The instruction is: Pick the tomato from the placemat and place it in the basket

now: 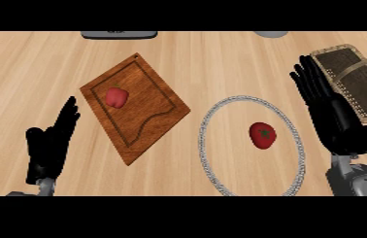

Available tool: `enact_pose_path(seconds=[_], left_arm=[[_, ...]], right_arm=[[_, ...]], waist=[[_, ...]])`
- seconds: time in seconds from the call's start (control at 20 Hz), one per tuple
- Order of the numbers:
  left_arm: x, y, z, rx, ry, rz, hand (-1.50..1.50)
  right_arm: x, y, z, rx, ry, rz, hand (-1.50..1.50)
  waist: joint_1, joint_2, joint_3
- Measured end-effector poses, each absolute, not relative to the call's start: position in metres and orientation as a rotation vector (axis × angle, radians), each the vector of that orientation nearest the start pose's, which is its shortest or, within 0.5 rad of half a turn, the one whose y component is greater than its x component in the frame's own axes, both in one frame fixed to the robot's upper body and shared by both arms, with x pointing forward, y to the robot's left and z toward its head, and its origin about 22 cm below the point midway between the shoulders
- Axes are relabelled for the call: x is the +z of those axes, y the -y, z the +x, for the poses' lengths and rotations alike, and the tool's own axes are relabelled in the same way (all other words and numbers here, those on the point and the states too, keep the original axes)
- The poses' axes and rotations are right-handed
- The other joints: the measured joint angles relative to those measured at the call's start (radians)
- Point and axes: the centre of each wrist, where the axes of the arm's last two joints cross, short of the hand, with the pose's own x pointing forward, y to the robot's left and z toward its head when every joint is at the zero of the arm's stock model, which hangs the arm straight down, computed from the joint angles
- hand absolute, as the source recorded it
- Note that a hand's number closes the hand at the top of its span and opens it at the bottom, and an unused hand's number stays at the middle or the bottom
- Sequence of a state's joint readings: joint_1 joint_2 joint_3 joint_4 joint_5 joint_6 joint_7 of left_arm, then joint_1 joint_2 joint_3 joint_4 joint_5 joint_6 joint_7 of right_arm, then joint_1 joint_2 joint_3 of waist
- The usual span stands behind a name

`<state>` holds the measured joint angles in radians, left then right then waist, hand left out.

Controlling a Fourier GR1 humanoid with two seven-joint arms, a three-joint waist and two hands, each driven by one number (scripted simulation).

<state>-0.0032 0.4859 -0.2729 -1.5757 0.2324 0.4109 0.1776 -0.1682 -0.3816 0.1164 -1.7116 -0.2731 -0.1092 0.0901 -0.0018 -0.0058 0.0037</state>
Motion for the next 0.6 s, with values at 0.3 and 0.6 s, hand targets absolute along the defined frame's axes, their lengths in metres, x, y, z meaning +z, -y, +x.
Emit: enact_pose_path(seconds=[0.3,0.6], left_arm=[[-0.003,-0.271,0.228,-0.061,1.216,0.232,0.0],[-0.011,-0.271,0.222,-0.07,1.187,0.164,0.0]], right_arm=[[0.113,0.214,0.286,0.38,1.784,0.498,1.5],[0.114,0.159,0.259,0.848,1.746,0.969,-1.5]], waist=[[0.049,0.021,-0.001],[0.046,0.009,0.005]])
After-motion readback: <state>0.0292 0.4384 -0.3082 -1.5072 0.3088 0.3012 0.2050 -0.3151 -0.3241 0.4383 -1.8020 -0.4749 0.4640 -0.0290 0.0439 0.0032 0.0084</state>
